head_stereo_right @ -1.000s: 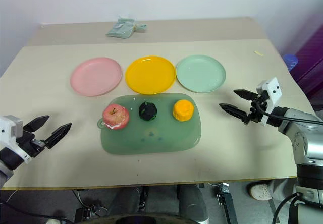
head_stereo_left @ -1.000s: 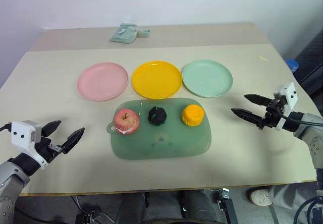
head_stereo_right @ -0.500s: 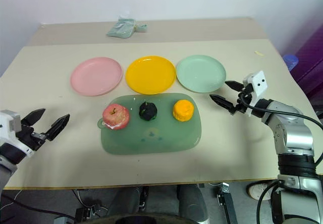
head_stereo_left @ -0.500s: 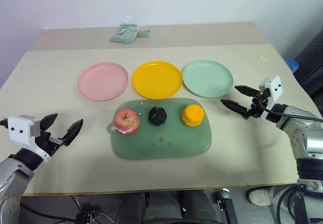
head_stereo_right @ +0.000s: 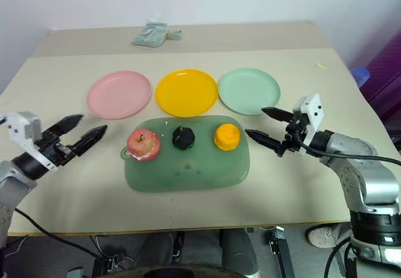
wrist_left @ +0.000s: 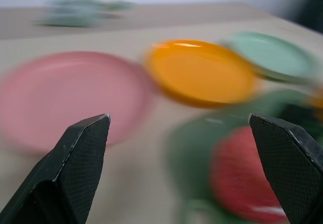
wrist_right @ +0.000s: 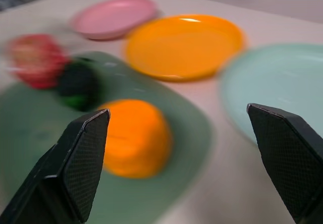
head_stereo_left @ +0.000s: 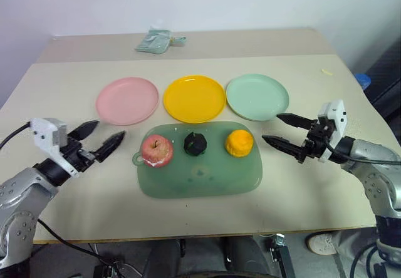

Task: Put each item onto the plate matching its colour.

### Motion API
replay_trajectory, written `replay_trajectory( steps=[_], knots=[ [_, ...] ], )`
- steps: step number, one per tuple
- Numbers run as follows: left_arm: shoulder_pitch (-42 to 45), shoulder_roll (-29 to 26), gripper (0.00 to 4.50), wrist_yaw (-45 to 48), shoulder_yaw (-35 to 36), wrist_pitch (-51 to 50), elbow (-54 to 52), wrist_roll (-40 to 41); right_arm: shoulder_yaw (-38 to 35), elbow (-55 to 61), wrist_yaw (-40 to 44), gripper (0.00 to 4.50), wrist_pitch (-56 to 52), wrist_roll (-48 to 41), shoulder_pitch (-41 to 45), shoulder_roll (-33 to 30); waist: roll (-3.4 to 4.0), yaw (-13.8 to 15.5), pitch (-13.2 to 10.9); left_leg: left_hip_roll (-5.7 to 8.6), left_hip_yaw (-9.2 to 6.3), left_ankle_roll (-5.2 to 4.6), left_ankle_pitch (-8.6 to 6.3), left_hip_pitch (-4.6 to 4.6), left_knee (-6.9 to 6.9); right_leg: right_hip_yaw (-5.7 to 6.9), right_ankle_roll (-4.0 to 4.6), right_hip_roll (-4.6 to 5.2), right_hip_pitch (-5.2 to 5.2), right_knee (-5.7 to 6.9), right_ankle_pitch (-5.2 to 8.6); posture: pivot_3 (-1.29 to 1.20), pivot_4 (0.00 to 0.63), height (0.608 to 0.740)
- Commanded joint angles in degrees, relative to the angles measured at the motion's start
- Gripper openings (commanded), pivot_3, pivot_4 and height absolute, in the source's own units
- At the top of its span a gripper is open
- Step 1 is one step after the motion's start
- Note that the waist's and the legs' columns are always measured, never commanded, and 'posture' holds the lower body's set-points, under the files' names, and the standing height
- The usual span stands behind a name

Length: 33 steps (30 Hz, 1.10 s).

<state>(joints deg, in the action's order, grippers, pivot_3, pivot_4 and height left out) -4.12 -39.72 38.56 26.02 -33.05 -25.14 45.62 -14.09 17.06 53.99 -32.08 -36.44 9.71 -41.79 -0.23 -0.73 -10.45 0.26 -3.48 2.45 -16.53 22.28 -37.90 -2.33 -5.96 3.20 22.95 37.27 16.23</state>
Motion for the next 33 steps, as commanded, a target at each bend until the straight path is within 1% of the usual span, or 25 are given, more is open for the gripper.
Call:
replay_trajectory(
  steps=[1,3,6,8,11,13,16,19,21,23,27,31,33],
  knots=[
    [2.63,-4.39,4.5,6.15,-6.4,0.09,-0.38,-2.58,-0.03,6.54,0.04,4.45,-2.2,-2.94,-1.95,-1.14,0.0,0.08,0.0,0.01,0.01,0.0,0.0,-0.01,0.0,0.0,0.0,0.0,-0.01,0.0,0.0,0.0,0.15,0.74],
    [4.19,-7.12,4.5,9.59,-12.48,2.98,1.63,-8.44,-0.16,9.51,-0.97,4.45,-3.88,-4.78,-2.53,-0.89,0.01,0.0,-0.01,0.03,0.02,0.0,0.0,0.0,-0.01,0.01,0.0,-0.01,-0.02,0.0,0.0,0.0,0.15,0.74],
    [7.37,-8.31,4.5,12.24,-19.27,6.4,6.08,-14.89,0.56,14.45,-2.44,4.45,-5.97,-7.31,-3.25,-0.57,0.02,-0.12,0.0,0.1,0.03,0.0,0.0,-0.01,0.0,-0.01,0.01,-0.06,0.01,-0.01,0.0,0.0,0.15,0.74],
    [9.59,-8.1,4.5,13.17,-22.28,7.6,8.8,-17.76,1.39,17.16,-3.65,4.45,-6.79,-8.15,-3.56,-0.35,0.01,-0.09,-0.01,0.08,0.02,-0.01,-0.01,0.01,0.01,-0.01,0.01,-0.15,0.03,-0.01,0.01,0.0,0.15,0.74],
    [12.24,-6.84,4.5,13.66,-24.28,8.07,11.59,-19.38,2.19,19.76,-6.35,4.45,-7.78,-9.57,-3.47,0.68,0.0,-0.02,-0.01,0.0,0.0,-0.01,-0.01,0.03,0.0,-0.01,0.02,-0.23,0.03,-0.01,0.01,0.0,0.15,0.74],
    [13.17,-5.8,3.98,14.07,-24.38,8.34,12.43,-19.31,2.7,20.86,-7.7,4.5,-8.06,-10.0,-3.82,1.12,-0.01,0.02,0.0,-0.02,-0.01,-0.01,-0.01,0.03,0.0,-0.03,0.02,-0.22,0.03,-0.01,0.01,0.0,0.15,0.74],
    [14.59,-4.09,2.89,13.59,-21.36,7.01,13.23,-16.84,3.56,21.75,-9.28,4.5,-8.04,-10.14,-4.15,1.47,-0.01,0.06,0.0,-0.05,-0.03,-0.01,-0.01,0.03,-0.01,-0.03,0.01,-0.2,0.02,-0.01,0.0,0.0,0.15,0.74],
    [17.11,-1.99,2.89,11.23,-15.96,4.91,14.91,-12.7,4.08,21.77,-10.22,4.5,-7.87,-10.19,-3.77,1.57,-0.02,0.0,-0.01,-0.06,-0.05,-0.01,-0.01,0.03,-0.02,-0.03,0.01,-0.2,0.04,0.0,0.0,0.0,0.15,0.74],
    [20.93,-0.2,2.89,6.76,-12.67,5.38,18.53,-12.84,4.72,21.4,-10.51,4.5,-7.64,-9.99,-2.95,1.74,-0.09,0.12,-0.05,-0.06,-0.07,-0.02,-0.01,0.05,-0.04,-0.01,0.01,-0.22,0.05,0.03,0.0,0.0,0.15,0.74],
    [25.91,0.97,2.89,1.19,-11.82,5.84,24.11,-15.92,5.65,20.81,-10.84,4.5,-7.4,-9.71,-1.62,2.19,-0.13,0.14,-0.06,-0.05,-0.1,-0.01,-0.01,0.08,-0.11,0.02,0.0,-0.23,0.05,0.06,0.0,0.0,0.15,0.74],
    [35.15,3.47,2.89,-7.96,-13.41,8.12,36.01,-23.12,7.82,19.37,-11.16,4.5,-6.94,-8.88,1.17,3.34,-0.15,0.08,-0.05,0.03,-0.09,-0.03,-0.02,0.07,-0.12,0.0,-0.03,-0.24,0.05,0.06,-0.02,0.0,0.15,0.74],
    [42.61,5.3,2.89,-12.43,-15.48,9.88,49.22,-28.8,9.6,18.09,-11.46,4.5,-6.25,-7.61,3.23,4.31,-0.19,0.02,-0.06,0.08,-0.08,-0.03,-0.01,0.11,-0.13,-0.01,-0.05,-0.24,0.1,0.06,-0.03,0.0,0.15,0.74],
    [44.89,5.94,3.66,-13.49,-15.58,10.85,53.23,-30.04,10.0,17.51,-11.98,4.5,-5.99,-7.02,4.14,4.8,-0.21,-0.01,-0.07,0.09,-0.06,-0.03,-0.01,0.16,-0.12,-0.01,-0.05,-0.25,0.17,0.07,-0.03,0.0,0.15,0.74]
  ],
)
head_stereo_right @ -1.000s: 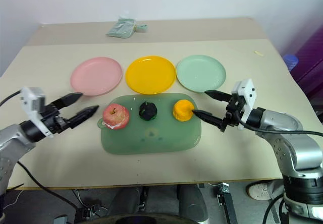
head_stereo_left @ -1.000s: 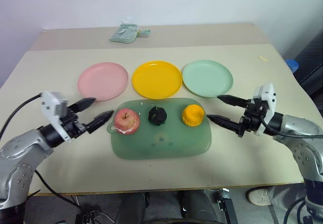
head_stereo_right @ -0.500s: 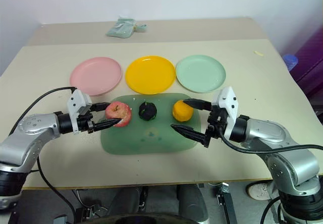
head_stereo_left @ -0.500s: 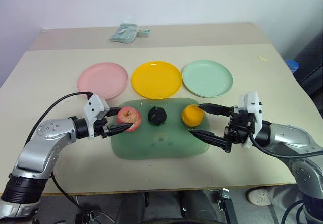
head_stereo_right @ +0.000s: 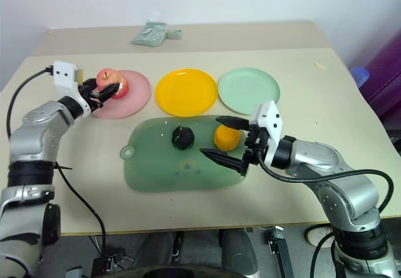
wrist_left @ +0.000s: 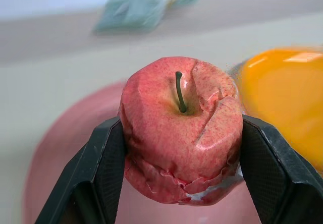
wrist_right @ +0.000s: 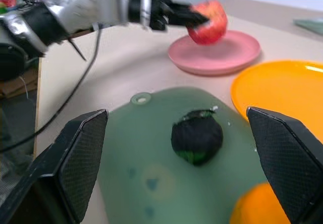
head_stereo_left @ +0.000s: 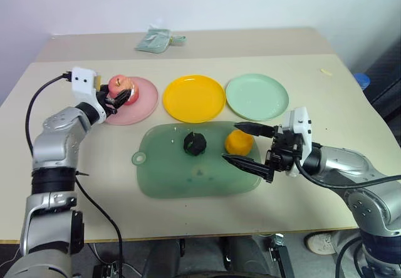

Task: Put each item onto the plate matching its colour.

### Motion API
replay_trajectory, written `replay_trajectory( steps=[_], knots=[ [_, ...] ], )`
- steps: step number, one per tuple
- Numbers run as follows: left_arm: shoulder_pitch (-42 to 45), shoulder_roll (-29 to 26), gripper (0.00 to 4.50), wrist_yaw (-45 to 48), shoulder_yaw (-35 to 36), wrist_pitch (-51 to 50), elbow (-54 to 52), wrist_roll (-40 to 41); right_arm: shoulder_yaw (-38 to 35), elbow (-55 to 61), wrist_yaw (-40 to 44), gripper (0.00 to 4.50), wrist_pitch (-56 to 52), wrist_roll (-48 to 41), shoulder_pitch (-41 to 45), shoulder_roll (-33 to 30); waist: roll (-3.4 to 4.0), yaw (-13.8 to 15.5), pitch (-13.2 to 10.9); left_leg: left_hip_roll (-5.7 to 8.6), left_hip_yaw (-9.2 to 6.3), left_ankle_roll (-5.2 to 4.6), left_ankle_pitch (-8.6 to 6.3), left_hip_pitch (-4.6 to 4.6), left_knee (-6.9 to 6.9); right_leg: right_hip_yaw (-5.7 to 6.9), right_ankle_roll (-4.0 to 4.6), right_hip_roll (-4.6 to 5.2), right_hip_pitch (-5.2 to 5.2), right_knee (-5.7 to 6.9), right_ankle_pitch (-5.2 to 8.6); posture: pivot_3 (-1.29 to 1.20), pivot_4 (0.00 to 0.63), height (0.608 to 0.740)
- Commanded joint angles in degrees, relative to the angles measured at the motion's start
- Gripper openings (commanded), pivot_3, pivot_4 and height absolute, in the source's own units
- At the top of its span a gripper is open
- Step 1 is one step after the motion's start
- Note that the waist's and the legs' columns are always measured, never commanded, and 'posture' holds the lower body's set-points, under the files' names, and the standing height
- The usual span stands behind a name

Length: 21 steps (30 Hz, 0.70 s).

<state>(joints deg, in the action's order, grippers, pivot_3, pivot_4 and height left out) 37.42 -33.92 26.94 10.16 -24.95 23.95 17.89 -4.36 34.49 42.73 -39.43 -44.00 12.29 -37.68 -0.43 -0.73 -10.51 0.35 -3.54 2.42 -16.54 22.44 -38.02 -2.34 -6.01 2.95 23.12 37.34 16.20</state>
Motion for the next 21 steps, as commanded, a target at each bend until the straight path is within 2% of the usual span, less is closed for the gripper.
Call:
replay_trajectory(
  steps=[1,2,6,9,14,18,21],
  knots=[
    [4.23,0.43,4.01,-2.21,0.63,3.04,5.5,-2.47,0.4,-0.37,-1.12,4.5,1.2,0.74,2.2,0.96,-0.05,-0.08,-0.03,0.0,0.0,0.0,0.0,0.02,0.0,0.0,0.0,0.0,0.04,0.01,0.0,0.0,0.15,0.74],
    [4.85,0.56,4.44,-2.26,0.85,3.54,6.42,-2.69,0.54,-0.78,-1.53,4.5,0.91,0.8,2.83,1.22,-0.07,-0.07,-0.04,-0.01,0.0,0.01,0.0,0.05,0.0,-0.01,0.0,0.0,0.1,0.06,0.0,0.0,0.15,0.74],
    [4.1,0.0,4.44,0.07,2.68,6.17,4.25,-1.46,3.95,-1.38,-3.49,4.5,-0.82,2.1,6.02,2.29,-0.07,-0.09,-0.04,-0.03,0.01,0.01,0.01,0.05,0.0,-0.06,0.0,0.01,0.14,0.11,0.0,0.0,0.15,0.74],
    [0.25,-1.32,4.44,2.83,5.75,8.5,-3.03,0.83,9.67,-2.37,-5.83,4.5,-0.14,7.82,8.67,3.82,-0.07,-0.44,-0.04,-0.06,0.04,0.02,0.01,0.06,0.01,-0.1,0.01,0.01,0.21,0.14,0.0,0.0,0.15,0.74],
    [-13.99,-4.77,4.44,9.79,10.01,7.04,-23.5,6.56,19.09,-7.72,-7.13,4.5,2.33,17.8,11.91,6.71,-0.09,-0.48,-0.02,-0.17,0.1,0.05,0.02,0.08,0.09,-0.21,0.02,0.08,0.35,0.19,0.0,0.0,0.15,0.74],
    [-27.09,-7.0,4.44,17.23,9.18,3.4,-37.39,11.87,24.05,-14.45,-8.87,4.5,1.31,23.22,16.22,10.81,-0.08,-0.13,-0.02,-0.12,0.15,0.08,0.03,0.05,0.07,-0.2,0.01,0.25,0.31,0.2,0.0,0.0,0.15,0.74],
    [-34.67,-8.17,4.44,20.04,7.82,1.47,-43.75,12.92,25.82,-18.38,-9.5,4.5,0.66,26.01,18.22,13.19,-0.1,0.15,-0.01,-0.07,0.12,0.08,0.03,0.05,0.05,-0.16,0.01,0.31,0.25,0.17,0.0,0.0,0.15,0.74]
  ],
)
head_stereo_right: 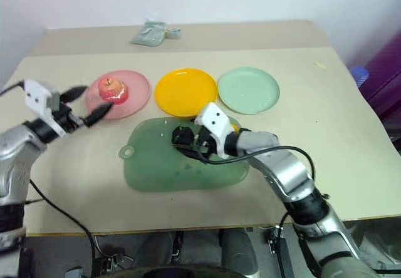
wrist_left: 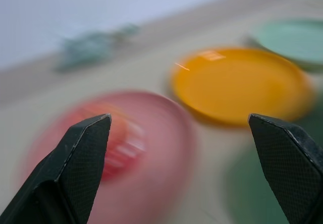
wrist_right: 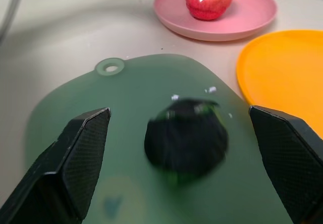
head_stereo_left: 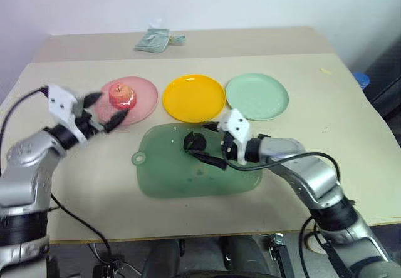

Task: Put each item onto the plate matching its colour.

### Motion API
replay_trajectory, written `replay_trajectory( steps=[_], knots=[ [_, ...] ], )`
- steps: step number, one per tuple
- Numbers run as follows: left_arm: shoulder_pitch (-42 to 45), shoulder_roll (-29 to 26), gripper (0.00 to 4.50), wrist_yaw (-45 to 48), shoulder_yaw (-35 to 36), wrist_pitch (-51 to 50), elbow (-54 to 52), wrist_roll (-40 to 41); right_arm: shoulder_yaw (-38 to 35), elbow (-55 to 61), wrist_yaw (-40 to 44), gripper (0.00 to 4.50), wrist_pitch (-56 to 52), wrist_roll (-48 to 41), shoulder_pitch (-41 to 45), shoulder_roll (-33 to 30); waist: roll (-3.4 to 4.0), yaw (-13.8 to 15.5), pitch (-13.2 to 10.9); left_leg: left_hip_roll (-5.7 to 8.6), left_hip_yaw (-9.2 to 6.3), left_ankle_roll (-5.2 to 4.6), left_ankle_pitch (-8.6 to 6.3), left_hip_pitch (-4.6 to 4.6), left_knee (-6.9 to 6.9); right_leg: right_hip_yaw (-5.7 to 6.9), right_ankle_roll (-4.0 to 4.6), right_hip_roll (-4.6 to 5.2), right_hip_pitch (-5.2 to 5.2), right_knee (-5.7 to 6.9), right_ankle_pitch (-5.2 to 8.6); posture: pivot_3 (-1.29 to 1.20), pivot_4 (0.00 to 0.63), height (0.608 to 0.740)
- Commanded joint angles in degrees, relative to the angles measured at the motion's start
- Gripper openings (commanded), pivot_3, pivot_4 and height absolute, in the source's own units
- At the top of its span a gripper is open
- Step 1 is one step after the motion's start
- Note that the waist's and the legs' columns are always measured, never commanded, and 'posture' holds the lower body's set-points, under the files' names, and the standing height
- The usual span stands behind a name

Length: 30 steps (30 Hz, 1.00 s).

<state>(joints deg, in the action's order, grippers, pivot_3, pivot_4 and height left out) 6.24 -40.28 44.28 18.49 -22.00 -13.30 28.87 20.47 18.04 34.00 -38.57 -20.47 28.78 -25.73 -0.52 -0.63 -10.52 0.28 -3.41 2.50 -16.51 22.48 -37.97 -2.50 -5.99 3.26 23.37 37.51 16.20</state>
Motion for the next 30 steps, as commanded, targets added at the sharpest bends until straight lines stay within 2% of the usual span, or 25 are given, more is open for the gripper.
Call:
replay_trajectory(
  steps=[1,6,9,10,15,19,22,24,26,30],
  knots=[
    [-5.96,-2.09,4.44,3.49,-0.89,-2.37,-8.36,2.4,1.43,-2.95,-0.89,4.5,-0.76,3.13,2.12,1.86,-0.01,0.04,0.01,0.02,-0.02,0.0,0.0,0.0,0.0,0.02,0.0,0.01,-0.01,0.0,0.0,0.0,0.15,0.74],
    [-11.69,-2.24,4.44,3.61,-2.47,-2.82,-12.59,1.12,2.64,-5.1,-0.25,4.5,-2.6,5.06,2.47,3.4,0.0,-0.16,0.0,0.0,-0.02,0.0,0.0,0.0,0.02,0.03,0.01,-0.02,0.0,-0.01,0.0,0.0,0.15,0.74],
    [-12.11,-1.32,4.5,2.78,-2.14,-4.0,-13.66,2.75,0.48,-3.89,-1.46,3.65,-2.13,5.14,3.15,5.05,0.0,-0.35,0.0,0.0,-0.02,-0.01,0.0,-0.01,0.02,0.03,0.01,-0.04,0.0,0.0,0.0,0.0,0.15,0.74],
    [-12.2,-1.13,4.5,2.65,-2.19,-4.35,-14.08,3.24,-1.01,-3.29,-2.11,3.19,-1.77,5.05,3.79,5.49,0.0,-0.38,0.0,0.0,-0.02,-0.01,0.0,-0.01,0.02,0.03,0.01,-0.04,0.0,0.0,0.0,0.0,0.15,0.74],
    [-12.45,-0.47,4.5,2.69,-4.93,-4.91,-15.99,3.62,-11.31,-6.97,-8.12,3.19,-3.98,5.06,9.22,6.28,0.01,-0.24,-0.01,0.01,-0.01,-0.01,0.0,-0.01,0.01,0.03,0.0,-0.04,0.0,0.0,0.0,0.0,0.15,0.74],
    [-10.77,0.89,4.5,2.02,-7.53,-5.23,-16.43,3.61,-17.23,-19.13,-12.56,3.19,-3.02,8.03,13.89,4.38,0.0,-0.18,0.0,0.02,-0.01,-0.01,0.0,-0.02,0.02,0.04,0.0,-0.04,-0.01,0.0,0.0,0.0,0.15,0.74],
    [-9.25,1.81,4.5,2.37,-9.38,-4.36,-15.12,3.14,-19.19,-30.47,-12.96,3.19,1.72,9.84,16.44,3.34,0.01,-0.29,0.0,0.05,0.02,-0.01,0.0,-0.02,0.02,0.04,0.01,-0.03,-0.02,-0.01,0.0,0.0,0.15,0.74],
    [-9.3,2.21,4.5,3.85,-10.07,-2.28,-12.81,2.28,-19.46,-35.09,-12.54,3.7,6.9,11.16,17.53,3.18,0.04,-0.57,-0.02,0.09,0.09,-0.01,0.0,-0.02,0.05,0.01,0.01,-0.04,0.01,-0.01,0.0,0.0,0.15,0.74],
    [-9.61,2.68,4.5,4.92,-10.7,-0.19,-10.69,1.26,-18.7,-34.72,-10.29,4.47,12.15,12.43,17.16,2.07,0.16,-0.97,-0.08,0.11,0.18,-0.01,-0.01,-0.02,0.11,-0.06,0.01,-0.09,0.09,0.0,0.0,0.0,0.15,0.74],
    [-10.08,3.29,4.5,5.45,-11.14,1.53,-9.65,0.48,-20.17,-23.61,0.52,4.47,12.81,6.48,11.89,-1.33,0.23,-1.66,-0.12,0.05,0.17,-0.02,-0.01,0.02,0.17,-0.08,0.01,-0.12,0.17,0.02,0.0,0.0,0.15,0.74]
  ],
)
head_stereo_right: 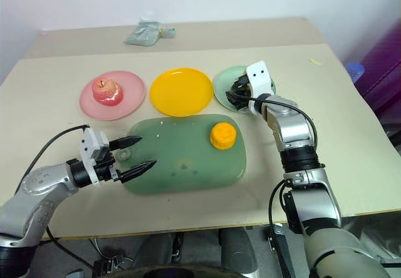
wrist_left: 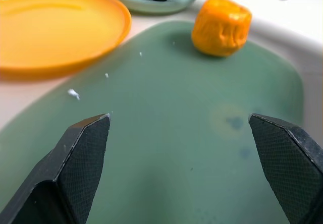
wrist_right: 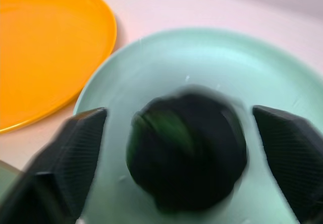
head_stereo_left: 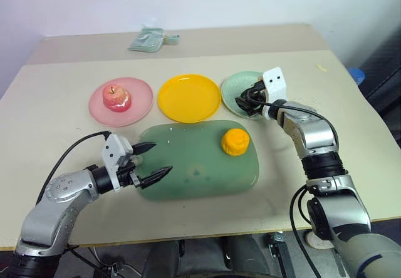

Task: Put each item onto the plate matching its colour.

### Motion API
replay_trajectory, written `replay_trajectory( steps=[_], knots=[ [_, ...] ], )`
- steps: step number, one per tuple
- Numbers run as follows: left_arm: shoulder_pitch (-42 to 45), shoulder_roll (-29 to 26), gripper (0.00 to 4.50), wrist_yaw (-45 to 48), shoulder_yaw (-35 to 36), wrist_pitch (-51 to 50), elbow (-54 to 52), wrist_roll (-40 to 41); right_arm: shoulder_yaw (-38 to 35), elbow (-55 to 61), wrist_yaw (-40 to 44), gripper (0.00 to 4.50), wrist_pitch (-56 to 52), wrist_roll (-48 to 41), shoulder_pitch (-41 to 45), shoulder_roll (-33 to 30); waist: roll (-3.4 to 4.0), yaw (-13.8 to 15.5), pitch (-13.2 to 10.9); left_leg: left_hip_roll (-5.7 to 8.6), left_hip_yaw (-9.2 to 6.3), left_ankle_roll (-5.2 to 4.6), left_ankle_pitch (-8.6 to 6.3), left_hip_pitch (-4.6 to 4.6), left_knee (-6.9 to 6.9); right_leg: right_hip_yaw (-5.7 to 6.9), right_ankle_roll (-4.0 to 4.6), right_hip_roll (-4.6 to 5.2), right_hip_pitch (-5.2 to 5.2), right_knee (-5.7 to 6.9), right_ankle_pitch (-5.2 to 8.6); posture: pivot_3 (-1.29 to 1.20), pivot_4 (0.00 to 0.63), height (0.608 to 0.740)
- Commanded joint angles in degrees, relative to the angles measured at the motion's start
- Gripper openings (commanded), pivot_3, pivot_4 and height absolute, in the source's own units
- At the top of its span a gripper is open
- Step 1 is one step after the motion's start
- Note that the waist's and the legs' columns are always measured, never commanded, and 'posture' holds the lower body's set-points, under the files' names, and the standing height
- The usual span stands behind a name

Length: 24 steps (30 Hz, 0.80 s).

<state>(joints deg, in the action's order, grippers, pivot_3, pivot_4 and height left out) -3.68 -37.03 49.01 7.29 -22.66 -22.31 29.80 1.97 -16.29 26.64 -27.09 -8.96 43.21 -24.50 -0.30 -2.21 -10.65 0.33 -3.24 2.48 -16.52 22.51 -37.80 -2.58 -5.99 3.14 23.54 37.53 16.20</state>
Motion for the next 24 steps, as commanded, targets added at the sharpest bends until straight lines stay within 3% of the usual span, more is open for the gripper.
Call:
replay_trajectory(
  steps=[1,3,7,13,14,18,22,24],
  knots=[
    [-0.49,-0.04,4.5,0.84,0.28,2.21,-0.71,-0.39,-2.29,16.08,12.52,4.47,-0.5,-8.69,-5.58,-4.48,-0.01,0.0,0.01,-0.07,-0.02,-0.01,-0.01,0.0,0.01,0.0,0.0,0.0,-0.02,-0.02,0.0,0.0,0.15,0.74],
    [-1.02,-0.29,4.5,1.32,0.65,2.32,-0.69,-0.32,-2.72,23.78,19.17,4.47,-3.87,-13.75,-11.26,-8.06,-0.02,0.31,0.01,-0.07,-0.13,-0.05,-0.03,-0.01,0.02,0.05,-0.01,0.01,-0.12,-0.09,0.0,0.0,0.15,0.74],
    [-1.13,-0.5,4.5,2.11,0.74,2.4,-0.45,-0.24,-0.31,30.15,24.51,4.47,-6.02,-15.42,-19.46,-12.74,-0.03,0.45,0.02,-0.06,-0.11,-0.07,-0.04,-0.07,-0.11,0.07,-0.04,0.07,-0.29,-0.19,-0.01,0.0,0.15,0.74],
    [0.28,-0.61,4.5,2.62,0.66,2.01,-0.07,-0.19,5.0,28.86,24.47,4.47,-6.83,-11.17,-22.47,-13.32,-0.03,0.27,0.02,-0.07,-0.11,-0.07,-0.04,-0.13,-0.12,0.07,-0.04,0.03,-0.32,-0.16,-0.02,0.0,0.15,0.74],
    [0.41,-0.6,4.5,2.52,0.62,1.9,-0.19,-0.23,5.35,28.18,23.93,4.24,-6.69,-10.57,-22.16,-12.89,-0.03,0.28,0.02,-0.07,-0.11,-0.07,-0.04,-0.13,-0.12,0.07,-0.04,0.03,-0.32,-0.16,-0.02,0.0,0.15,0.74],
    [0.26,-0.95,4.5,1.32,2.33,0.9,-1.04,0.33,3.12,29.25,20.16,2.84,-5.79,-12.11,-18.02,-7.91,-0.03,0.11,0.02,-0.07,-0.12,-0.06,-0.04,-0.12,-0.12,0.06,-0.05,0.03,-0.31,-0.17,-0.02,0.0,0.15,0.74],
    [0.21,-0.23,4.5,-2.6,6.12,0.52,0.31,0.23,5.08,25.71,13.36,2.77,-7.88,-10.5,-9.41,0.9,-0.03,-0.31,0.01,-0.1,-0.13,-0.06,-0.03,-0.11,-0.1,0.04,-0.04,0.0,-0.21,-0.09,-0.02,0.0,0.15,0.74],
    [-0.65,0.45,4.5,-5.04,8.69,0.87,1.23,-0.17,8.49,15.96,7.07,2.77,-7.49,-5.0,-2.35,7.09,-0.03,-0.29,0.02,-0.1,-0.15,-0.05,-0.03,-0.11,-0.09,0.05,-0.03,0.0,-0.18,-0.06,-0.01,0.0,0.15,0.74]
  ],
)
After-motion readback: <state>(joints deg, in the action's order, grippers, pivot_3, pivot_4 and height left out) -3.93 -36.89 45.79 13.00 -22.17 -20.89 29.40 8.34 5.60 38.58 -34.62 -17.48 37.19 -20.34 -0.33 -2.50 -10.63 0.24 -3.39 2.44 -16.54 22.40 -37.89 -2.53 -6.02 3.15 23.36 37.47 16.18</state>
